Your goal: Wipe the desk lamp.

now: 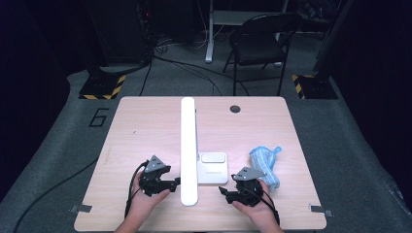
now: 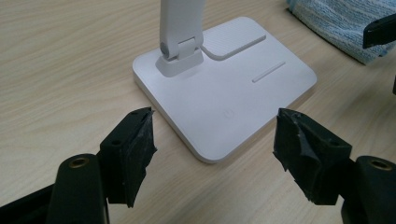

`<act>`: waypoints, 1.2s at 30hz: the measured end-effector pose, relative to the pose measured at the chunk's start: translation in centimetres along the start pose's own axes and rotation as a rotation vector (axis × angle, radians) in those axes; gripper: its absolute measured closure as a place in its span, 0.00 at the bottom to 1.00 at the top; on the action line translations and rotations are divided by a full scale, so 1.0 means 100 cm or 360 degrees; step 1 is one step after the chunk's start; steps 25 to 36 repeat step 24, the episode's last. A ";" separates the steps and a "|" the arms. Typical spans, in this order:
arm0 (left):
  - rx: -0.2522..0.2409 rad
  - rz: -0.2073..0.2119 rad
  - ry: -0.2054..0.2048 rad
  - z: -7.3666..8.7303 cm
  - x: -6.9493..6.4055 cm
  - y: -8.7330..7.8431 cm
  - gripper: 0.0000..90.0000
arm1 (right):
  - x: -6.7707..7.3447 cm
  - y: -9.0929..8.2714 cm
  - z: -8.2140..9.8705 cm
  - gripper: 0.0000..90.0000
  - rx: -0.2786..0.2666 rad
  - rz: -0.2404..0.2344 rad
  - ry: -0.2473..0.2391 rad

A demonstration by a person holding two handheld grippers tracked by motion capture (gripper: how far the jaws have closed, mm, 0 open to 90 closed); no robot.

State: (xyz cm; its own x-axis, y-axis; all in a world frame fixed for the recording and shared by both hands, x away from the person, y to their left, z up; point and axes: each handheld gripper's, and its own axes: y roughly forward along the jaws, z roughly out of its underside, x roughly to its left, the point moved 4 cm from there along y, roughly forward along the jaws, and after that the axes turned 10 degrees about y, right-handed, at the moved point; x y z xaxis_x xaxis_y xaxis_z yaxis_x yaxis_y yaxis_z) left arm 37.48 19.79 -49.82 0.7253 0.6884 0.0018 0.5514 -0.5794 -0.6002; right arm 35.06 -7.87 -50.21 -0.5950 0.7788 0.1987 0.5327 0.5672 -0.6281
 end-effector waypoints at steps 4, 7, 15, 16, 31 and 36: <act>0.0008 -0.0010 0.0016 0.005 0.002 -0.008 0.32 | 0.001 -0.003 0.005 0.37 0.0021 -0.0005 -0.0030; -0.0001 -0.0017 -0.0019 0.011 0.003 -0.013 0.32 | -0.002 -0.003 0.012 0.37 0.0031 0.0019 -0.0054; -0.0014 -0.0047 -0.0086 0.026 0.011 -0.019 0.32 | -0.016 -0.001 0.021 0.37 -0.0034 0.0058 -0.0009; -0.0014 -0.0051 -0.0095 0.027 0.011 -0.019 0.32 | -0.016 0.000 0.022 0.37 -0.0035 0.0064 0.0011; 0.0011 -0.0080 -0.0085 0.034 0.015 -0.017 0.32 | -0.020 0.003 0.027 0.37 -0.0076 0.0066 -0.0007; 0.0011 -0.0080 -0.0085 0.034 0.015 -0.017 0.32 | -0.020 0.003 0.027 0.37 -0.0076 0.0066 -0.0007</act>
